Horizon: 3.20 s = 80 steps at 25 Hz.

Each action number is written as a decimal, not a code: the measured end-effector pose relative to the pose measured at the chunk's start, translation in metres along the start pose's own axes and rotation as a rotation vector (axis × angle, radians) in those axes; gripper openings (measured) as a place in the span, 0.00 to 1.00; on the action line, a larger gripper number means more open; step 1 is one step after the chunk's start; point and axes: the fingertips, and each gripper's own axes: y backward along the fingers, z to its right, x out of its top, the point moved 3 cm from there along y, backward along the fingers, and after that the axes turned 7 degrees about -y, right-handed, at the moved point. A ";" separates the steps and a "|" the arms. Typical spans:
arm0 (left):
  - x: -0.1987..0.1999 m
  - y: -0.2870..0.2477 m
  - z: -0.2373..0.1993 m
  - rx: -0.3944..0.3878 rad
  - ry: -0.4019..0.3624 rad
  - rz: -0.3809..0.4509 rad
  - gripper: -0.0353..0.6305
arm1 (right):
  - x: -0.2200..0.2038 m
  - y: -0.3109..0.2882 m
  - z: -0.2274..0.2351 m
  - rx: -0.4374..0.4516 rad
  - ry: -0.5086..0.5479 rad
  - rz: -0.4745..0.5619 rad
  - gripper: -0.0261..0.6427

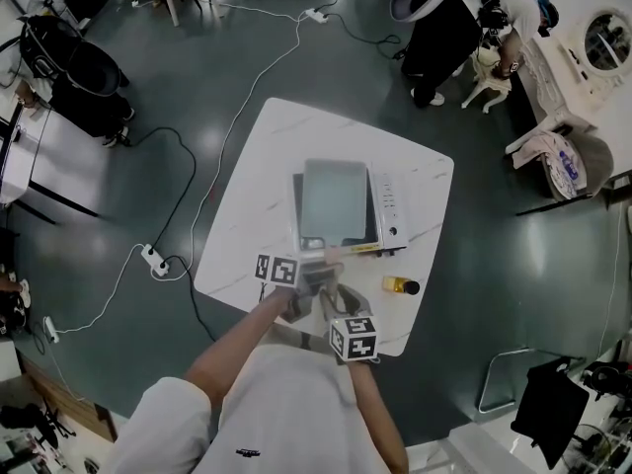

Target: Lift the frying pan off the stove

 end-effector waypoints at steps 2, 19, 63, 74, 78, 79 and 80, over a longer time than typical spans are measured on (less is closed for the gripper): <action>-0.001 -0.001 -0.001 0.000 0.008 0.000 0.26 | 0.000 0.000 0.002 -0.020 -0.022 -0.002 0.25; 0.003 -0.003 0.009 -0.022 0.041 0.037 0.25 | 0.009 0.010 0.004 -0.047 -0.065 0.041 0.22; 0.042 0.064 0.185 0.026 -0.124 0.396 0.25 | 0.107 0.140 -0.073 0.244 0.226 0.208 0.23; 0.039 0.079 0.193 0.021 -0.137 0.431 0.25 | 0.106 0.146 -0.086 0.262 0.255 0.210 0.23; 0.037 0.080 0.193 0.026 -0.141 0.438 0.24 | 0.104 0.144 -0.087 0.271 0.280 0.208 0.23; 0.037 0.081 0.193 0.026 -0.140 0.439 0.24 | 0.104 0.144 -0.087 0.269 0.290 0.210 0.23; 0.036 0.081 0.194 0.023 -0.139 0.440 0.24 | 0.104 0.146 -0.088 0.266 0.299 0.211 0.23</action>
